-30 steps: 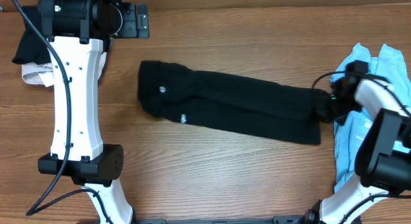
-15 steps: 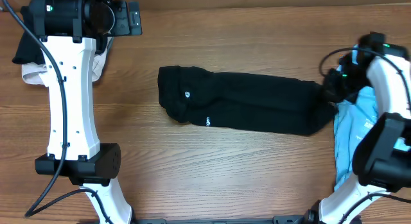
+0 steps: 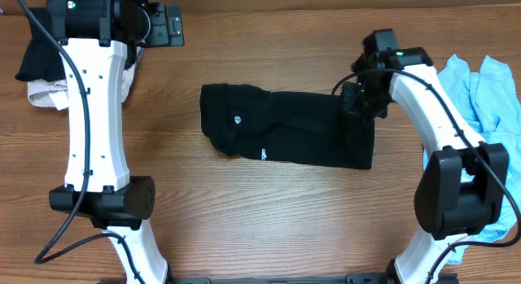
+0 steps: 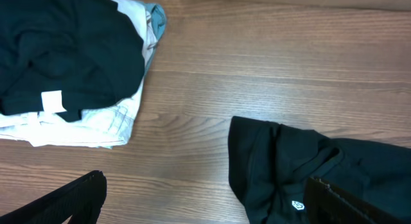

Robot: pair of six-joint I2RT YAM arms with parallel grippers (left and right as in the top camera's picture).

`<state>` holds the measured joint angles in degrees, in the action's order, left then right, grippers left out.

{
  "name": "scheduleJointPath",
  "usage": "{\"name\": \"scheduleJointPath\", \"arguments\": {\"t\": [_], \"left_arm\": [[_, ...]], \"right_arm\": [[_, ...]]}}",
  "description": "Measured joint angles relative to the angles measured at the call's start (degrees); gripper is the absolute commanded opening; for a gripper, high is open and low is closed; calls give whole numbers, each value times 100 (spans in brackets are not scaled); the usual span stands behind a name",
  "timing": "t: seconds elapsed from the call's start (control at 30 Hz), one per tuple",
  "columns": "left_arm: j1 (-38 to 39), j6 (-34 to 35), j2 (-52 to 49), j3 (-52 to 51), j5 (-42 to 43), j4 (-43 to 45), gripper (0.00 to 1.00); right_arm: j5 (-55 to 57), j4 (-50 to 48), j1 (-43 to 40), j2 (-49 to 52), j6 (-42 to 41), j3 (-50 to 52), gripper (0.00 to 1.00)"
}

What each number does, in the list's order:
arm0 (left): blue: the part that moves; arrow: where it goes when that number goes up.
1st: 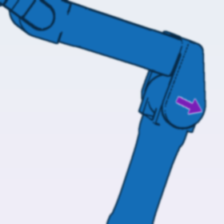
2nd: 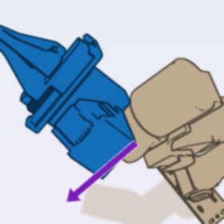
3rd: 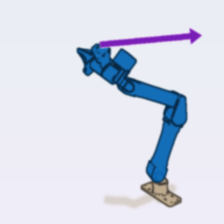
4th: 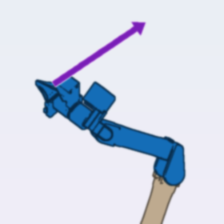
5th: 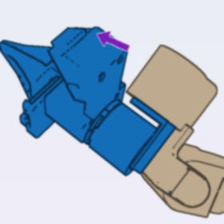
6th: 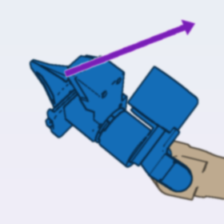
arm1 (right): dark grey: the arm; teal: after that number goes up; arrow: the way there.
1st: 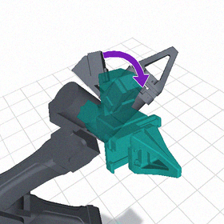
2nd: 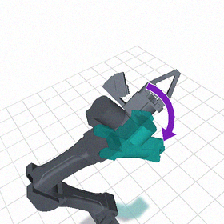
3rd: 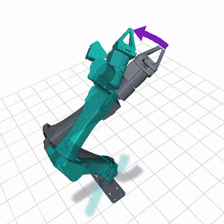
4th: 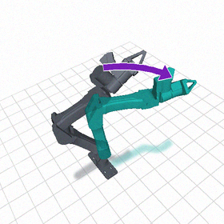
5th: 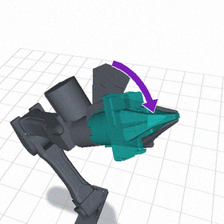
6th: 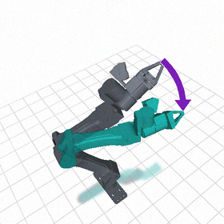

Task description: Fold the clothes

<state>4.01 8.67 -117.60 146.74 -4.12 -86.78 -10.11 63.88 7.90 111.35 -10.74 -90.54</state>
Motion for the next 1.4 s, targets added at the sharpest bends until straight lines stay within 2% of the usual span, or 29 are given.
{"name": "scheduleJointPath", "arguments": {"t": [0.5, 0.53, 0.57, 0.6, 0.63, 0.7, 1.03, 1.2, 1.27, 1.37, 1.4], "left_arm": [[0, 0, -131, -11, 7, -90, 100], [2, 0, -136, -11, 9, -92, 100], [0, 0, -138, -11, 26, -92, 100], [2, 0, -142, -11, 35, -92, 100], [0, 0, -144, -11, 44, -94, 100], [0, 0, -146, -11, 48, -114, 100], [0, 0, -146, -11, 48, -131, 100], [2, 0, -146, -11, 48, -96, 100], [2, 0, -146, -11, 48, -72, 100], [2, 0, -146, -11, 48, -59, 100], [0, 2, -146, -11, 48, -61, 100]], "right_arm": [[2, -415, 511, 0, -271, 0, 4], [-2, -428, 544, 0, -271, 0, 14], [-4, -439, 581, 0, -295, 0, 34], [-13, -435, 623, 0, -315, 0, 45], [-20, -435, 664, 0, -295, 0, 52], [-44, -407, 737, 0, -299, 0, 55], [-411, 289, 481, 0, -203, -118, 54], [-382, -87, 155, -4, -120, 22, 51], [-367, -492, 144, -7, -81, 269, 46], [-352, -1119, 203, -7, 4, 756, 20], [-350, -1314, 229, -7, 2, 907, 15]]}}
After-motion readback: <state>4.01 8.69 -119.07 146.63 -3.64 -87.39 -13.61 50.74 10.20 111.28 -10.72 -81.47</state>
